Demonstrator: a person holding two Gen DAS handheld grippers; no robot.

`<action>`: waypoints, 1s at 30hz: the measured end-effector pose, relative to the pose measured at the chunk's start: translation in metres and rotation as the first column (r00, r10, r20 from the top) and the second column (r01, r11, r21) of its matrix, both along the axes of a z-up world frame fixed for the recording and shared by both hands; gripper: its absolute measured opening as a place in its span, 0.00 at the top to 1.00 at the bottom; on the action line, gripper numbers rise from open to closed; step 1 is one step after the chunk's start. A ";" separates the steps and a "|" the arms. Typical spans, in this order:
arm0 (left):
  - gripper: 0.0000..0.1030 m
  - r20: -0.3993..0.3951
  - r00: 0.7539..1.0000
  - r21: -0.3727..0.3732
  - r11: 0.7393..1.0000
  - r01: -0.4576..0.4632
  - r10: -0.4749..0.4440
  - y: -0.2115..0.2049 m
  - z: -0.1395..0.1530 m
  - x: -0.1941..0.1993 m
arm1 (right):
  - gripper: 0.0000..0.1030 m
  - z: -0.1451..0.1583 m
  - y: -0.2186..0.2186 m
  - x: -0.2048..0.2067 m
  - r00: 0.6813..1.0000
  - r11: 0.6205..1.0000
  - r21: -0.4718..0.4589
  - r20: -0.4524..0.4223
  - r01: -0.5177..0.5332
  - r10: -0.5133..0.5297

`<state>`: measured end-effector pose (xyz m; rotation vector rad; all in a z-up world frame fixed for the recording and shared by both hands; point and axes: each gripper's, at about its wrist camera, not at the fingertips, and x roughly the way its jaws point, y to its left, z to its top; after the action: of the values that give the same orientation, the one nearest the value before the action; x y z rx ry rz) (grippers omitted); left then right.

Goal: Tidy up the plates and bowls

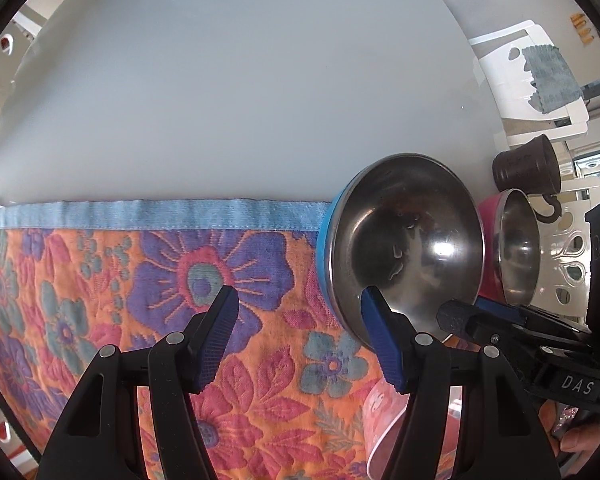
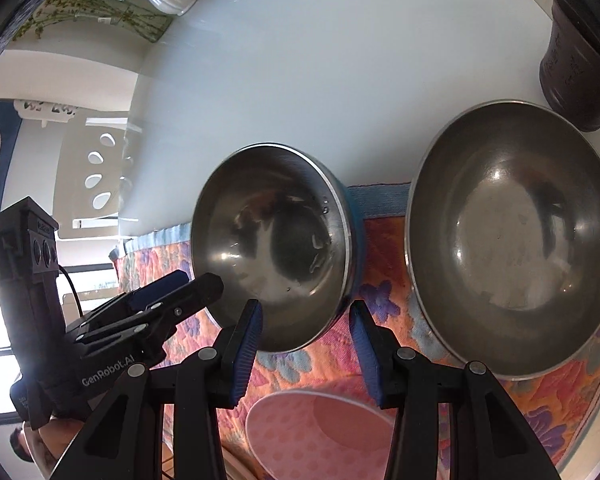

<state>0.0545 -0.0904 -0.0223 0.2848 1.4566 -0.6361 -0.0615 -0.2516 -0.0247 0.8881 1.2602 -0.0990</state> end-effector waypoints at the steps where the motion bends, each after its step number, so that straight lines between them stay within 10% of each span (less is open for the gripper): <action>1: 0.40 0.000 1.000 0.004 1.000 -0.003 0.003 -0.001 -0.002 0.000 | 0.58 -0.002 -0.001 0.000 1.000 1.000 -0.001 -0.005 0.003 -0.003; 13: 0.42 -0.011 1.000 -0.028 0.999 -0.018 0.018 -0.017 -0.019 -0.002 | 0.58 -0.009 -0.004 0.002 1.000 0.999 -0.034 0.009 0.019 -0.019; 21: 0.84 -0.011 1.000 -0.097 0.995 -0.014 0.013 -0.013 -0.014 -0.004 | 0.62 -0.010 0.000 0.007 1.000 0.997 -0.071 -0.004 -0.009 0.008; 30: 0.86 0.022 1.000 -0.091 0.996 -0.008 0.010 -0.011 -0.009 -0.004 | 0.80 -0.012 -0.003 0.008 1.000 0.992 -0.126 -0.018 -0.015 0.013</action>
<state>0.0506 -0.1016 -0.0315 0.2132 1.4027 -0.6880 -0.0532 -0.2542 -0.0365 0.7707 1.2612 -0.1739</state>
